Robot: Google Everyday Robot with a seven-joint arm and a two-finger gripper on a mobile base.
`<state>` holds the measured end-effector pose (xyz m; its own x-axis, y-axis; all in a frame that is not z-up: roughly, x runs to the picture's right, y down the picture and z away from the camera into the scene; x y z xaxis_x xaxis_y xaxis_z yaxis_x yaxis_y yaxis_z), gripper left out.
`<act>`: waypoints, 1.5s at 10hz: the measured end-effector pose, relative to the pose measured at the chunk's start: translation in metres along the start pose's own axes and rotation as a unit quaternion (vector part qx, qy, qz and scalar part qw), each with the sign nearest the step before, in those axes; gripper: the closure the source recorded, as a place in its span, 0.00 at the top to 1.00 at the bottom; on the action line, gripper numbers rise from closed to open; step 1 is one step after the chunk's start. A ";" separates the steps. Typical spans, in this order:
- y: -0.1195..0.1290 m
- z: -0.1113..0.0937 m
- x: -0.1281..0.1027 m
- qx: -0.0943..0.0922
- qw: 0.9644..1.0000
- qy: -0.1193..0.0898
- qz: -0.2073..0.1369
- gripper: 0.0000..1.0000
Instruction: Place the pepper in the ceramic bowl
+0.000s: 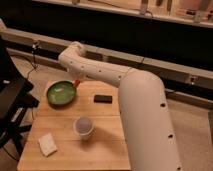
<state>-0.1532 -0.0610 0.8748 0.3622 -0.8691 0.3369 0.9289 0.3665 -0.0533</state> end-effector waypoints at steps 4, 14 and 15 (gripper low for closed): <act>-0.015 0.005 -0.002 0.008 1.000 0.003 -0.004 0.00; -0.022 0.012 0.000 0.021 1.000 0.014 -0.005 0.00; -0.023 0.013 0.000 0.022 1.000 0.014 -0.005 0.00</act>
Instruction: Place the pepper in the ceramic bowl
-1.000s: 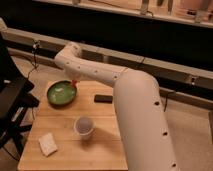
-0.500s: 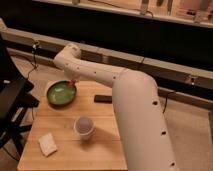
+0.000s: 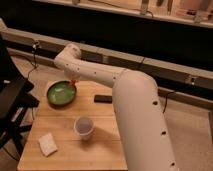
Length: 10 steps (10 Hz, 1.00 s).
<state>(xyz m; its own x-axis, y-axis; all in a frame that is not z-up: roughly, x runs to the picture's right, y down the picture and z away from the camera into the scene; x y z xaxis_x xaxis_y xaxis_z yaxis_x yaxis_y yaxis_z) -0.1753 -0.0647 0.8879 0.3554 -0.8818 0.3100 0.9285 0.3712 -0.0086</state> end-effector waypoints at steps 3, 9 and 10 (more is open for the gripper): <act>-0.001 0.002 0.001 0.004 1.000 0.004 0.000 0.00; -0.002 0.004 0.003 0.011 1.000 0.013 -0.003 0.23; -0.002 0.005 0.003 0.012 1.000 0.014 -0.003 0.23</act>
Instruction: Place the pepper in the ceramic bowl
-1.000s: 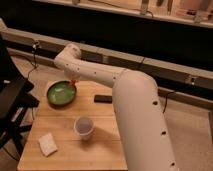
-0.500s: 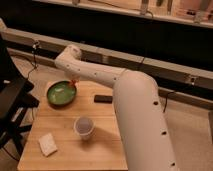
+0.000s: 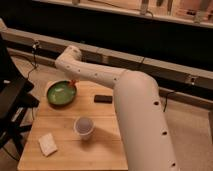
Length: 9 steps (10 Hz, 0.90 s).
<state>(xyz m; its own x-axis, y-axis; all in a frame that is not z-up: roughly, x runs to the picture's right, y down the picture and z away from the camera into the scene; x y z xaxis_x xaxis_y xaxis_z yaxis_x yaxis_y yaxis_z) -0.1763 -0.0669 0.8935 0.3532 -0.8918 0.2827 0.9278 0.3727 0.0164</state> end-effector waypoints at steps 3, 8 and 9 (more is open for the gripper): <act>-0.001 0.001 0.001 0.005 1.000 0.005 -0.002 0.31; -0.002 0.003 0.002 0.013 1.000 0.014 -0.005 0.47; -0.002 0.003 0.003 0.015 1.000 0.016 -0.006 0.56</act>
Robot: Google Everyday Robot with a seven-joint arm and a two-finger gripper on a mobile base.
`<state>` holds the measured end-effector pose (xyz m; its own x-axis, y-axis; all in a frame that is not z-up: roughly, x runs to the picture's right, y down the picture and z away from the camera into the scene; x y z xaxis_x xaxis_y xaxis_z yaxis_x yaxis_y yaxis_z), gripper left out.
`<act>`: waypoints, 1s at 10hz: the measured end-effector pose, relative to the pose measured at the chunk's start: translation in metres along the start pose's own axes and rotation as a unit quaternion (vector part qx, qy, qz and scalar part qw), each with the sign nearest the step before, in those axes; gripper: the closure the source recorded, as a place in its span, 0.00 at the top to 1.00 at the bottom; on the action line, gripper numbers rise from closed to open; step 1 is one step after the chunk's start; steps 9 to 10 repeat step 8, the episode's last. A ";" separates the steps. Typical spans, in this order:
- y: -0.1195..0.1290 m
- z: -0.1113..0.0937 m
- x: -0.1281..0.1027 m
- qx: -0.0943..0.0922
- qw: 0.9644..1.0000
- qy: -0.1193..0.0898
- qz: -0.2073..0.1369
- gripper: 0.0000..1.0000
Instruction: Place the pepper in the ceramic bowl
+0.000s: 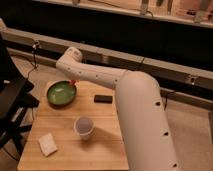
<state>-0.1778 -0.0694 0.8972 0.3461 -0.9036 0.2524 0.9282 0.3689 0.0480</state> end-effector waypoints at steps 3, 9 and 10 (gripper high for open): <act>-0.001 0.001 0.001 0.005 1.000 0.005 -0.003 0.67; -0.002 0.002 0.003 0.012 1.000 0.011 -0.004 0.80; -0.002 0.002 0.003 0.012 1.000 0.011 -0.004 0.80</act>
